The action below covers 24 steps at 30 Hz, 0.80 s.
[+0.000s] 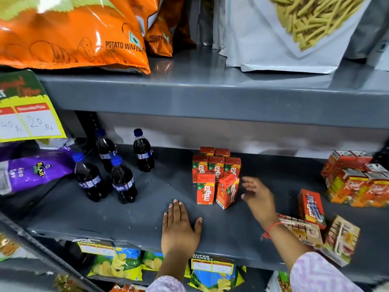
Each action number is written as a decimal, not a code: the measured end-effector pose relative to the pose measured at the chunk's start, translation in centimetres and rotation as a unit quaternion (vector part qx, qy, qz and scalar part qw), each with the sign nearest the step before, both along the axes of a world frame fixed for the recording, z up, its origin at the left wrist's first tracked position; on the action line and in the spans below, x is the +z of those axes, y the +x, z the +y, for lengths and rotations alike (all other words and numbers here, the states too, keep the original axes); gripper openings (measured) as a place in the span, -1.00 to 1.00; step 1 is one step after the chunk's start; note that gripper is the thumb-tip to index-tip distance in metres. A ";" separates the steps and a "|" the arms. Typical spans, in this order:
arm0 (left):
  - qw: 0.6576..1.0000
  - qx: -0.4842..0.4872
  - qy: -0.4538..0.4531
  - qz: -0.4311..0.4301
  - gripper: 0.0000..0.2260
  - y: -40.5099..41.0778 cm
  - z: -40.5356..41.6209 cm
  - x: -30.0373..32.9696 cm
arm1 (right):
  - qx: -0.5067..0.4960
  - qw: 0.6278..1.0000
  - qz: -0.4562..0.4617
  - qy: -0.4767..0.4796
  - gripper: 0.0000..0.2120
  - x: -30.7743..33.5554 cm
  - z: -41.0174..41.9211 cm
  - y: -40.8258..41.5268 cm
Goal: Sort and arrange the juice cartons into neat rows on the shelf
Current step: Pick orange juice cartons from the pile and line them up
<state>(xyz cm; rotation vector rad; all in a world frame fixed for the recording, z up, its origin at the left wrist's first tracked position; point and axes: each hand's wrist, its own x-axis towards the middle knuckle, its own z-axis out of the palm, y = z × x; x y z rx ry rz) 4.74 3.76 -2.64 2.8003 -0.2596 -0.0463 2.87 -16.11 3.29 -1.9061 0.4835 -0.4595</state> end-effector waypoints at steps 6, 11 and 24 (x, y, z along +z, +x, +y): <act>1.000 -0.002 0.006 0.001 -0.31 0.1 0.0 -0.1 | 0.156 0.977 0.115 0.091 -0.42 -1.4 0.7 0.4; 1.000 0.000 0.022 0.001 -0.12 0.1 -0.1 -0.1 | 0.171 0.971 0.114 0.120 -0.42 -1.0 0.7 1.4; 1.000 -0.009 0.015 0.007 -0.31 0.2 0.1 -0.3 | 0.021 0.994 0.014 0.108 -0.50 -2.5 4.1 1.6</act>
